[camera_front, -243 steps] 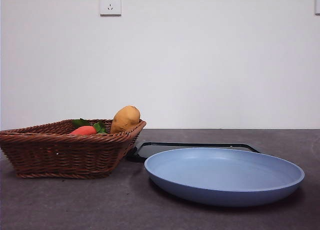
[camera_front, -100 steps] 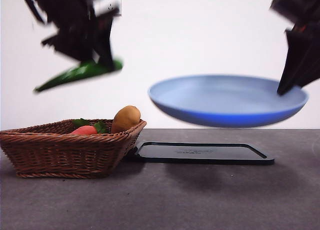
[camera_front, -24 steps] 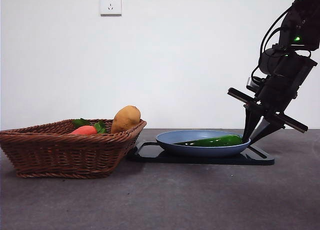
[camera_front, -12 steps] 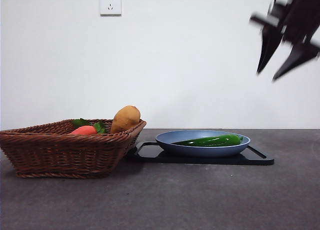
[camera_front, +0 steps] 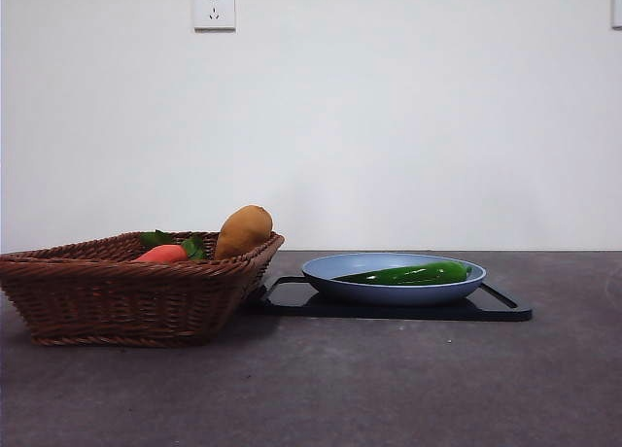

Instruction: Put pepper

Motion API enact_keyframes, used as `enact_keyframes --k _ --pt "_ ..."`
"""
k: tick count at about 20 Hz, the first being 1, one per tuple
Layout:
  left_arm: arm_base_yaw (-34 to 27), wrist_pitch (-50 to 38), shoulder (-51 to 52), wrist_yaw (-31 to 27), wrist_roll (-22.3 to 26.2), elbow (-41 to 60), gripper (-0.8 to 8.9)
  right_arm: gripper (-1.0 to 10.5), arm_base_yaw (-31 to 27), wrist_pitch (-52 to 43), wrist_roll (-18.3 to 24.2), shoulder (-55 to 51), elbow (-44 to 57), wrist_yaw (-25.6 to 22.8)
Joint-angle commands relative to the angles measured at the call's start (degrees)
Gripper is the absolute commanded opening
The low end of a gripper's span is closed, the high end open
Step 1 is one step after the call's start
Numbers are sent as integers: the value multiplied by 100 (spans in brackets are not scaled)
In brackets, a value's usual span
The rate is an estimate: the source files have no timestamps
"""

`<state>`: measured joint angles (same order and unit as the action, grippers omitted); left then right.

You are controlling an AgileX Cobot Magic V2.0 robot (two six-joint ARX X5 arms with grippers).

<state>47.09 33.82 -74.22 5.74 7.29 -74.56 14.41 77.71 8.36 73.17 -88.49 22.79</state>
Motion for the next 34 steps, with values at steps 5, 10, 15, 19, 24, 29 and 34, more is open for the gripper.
enact_keyframes --k 5,10,15,19,24,29,34 --pt "39 -33 -52 31 -9 -92 8 11 216 -114 404 79 -101 953" --pt "42 -315 -52 35 -9 -92 8 11 140 -140 415 74 -101 1005" --pt "39 -621 -52 35 -9 -92 8 11 122 -140 415 74 -101 1010" --pt "-4 -695 -11 -527 267 -92 8 11 122 -140 415 74 -101 1010" --pt "-990 -680 955 -1316 66 -72 8 11 122 -140 415 72 -101 1012" --pt "-2852 -1460 2474 -1296 229 680 8 11 122 -140 415 72 -101 1012" --pt "-4385 -3407 4120 -1445 479 2946 8 11 122 -142 415 72 -101 1012"
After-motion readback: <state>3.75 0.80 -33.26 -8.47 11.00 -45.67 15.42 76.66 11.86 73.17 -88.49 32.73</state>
